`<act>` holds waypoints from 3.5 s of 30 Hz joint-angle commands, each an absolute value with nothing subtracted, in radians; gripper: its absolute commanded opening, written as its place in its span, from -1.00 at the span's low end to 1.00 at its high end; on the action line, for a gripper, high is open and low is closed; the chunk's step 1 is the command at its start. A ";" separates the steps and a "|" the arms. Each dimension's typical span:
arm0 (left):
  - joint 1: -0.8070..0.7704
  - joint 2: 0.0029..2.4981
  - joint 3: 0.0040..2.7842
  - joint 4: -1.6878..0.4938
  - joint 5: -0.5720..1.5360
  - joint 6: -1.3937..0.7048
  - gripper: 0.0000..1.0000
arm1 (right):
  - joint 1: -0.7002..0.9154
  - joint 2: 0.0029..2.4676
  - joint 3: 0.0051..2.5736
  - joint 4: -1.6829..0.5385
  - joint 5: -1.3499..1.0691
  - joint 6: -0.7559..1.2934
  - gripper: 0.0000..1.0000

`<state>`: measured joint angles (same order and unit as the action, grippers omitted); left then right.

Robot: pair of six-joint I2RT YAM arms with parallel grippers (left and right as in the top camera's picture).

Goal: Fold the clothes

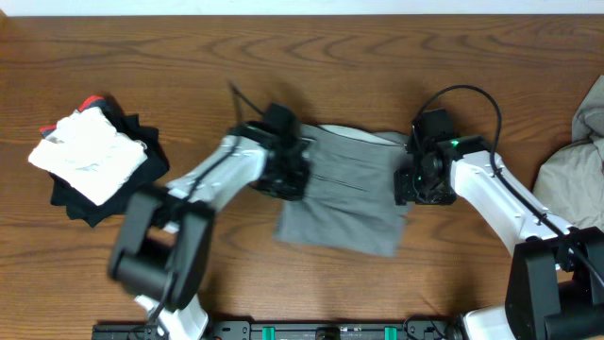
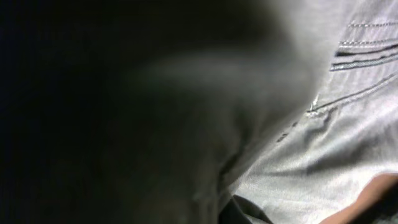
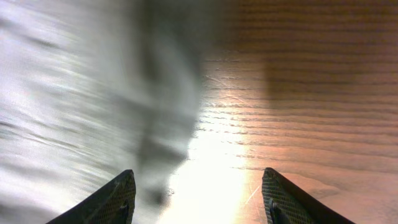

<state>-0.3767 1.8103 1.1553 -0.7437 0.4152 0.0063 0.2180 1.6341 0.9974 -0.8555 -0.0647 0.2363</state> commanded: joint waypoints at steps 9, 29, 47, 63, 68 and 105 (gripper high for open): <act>-0.046 1.571 1.364 -0.896 -0.134 0.108 -0.88 | 0.183 1.621 0.993 -0.891 -0.060 0.226 0.27; 0.333 1.549 1.411 -0.782 -0.176 0.116 -0.88 | 0.183 1.621 0.993 -0.921 -0.060 0.217 0.28; 0.405 1.549 1.411 -0.727 -0.166 0.066 -0.85 | 0.181 1.621 0.993 -0.925 -0.059 0.199 0.29; 0.571 1.579 1.408 -0.813 -0.166 -0.191 -0.29 | 0.181 1.621 0.993 -0.933 -0.057 0.193 0.29; 0.601 1.583 1.404 -0.838 -0.166 -0.218 0.39 | 0.181 1.621 0.993 -0.935 -0.057 0.193 0.30; 0.709 1.753 1.405 -0.587 0.508 -0.215 -0.86 | 0.182 1.621 0.993 -0.963 -0.060 0.193 0.32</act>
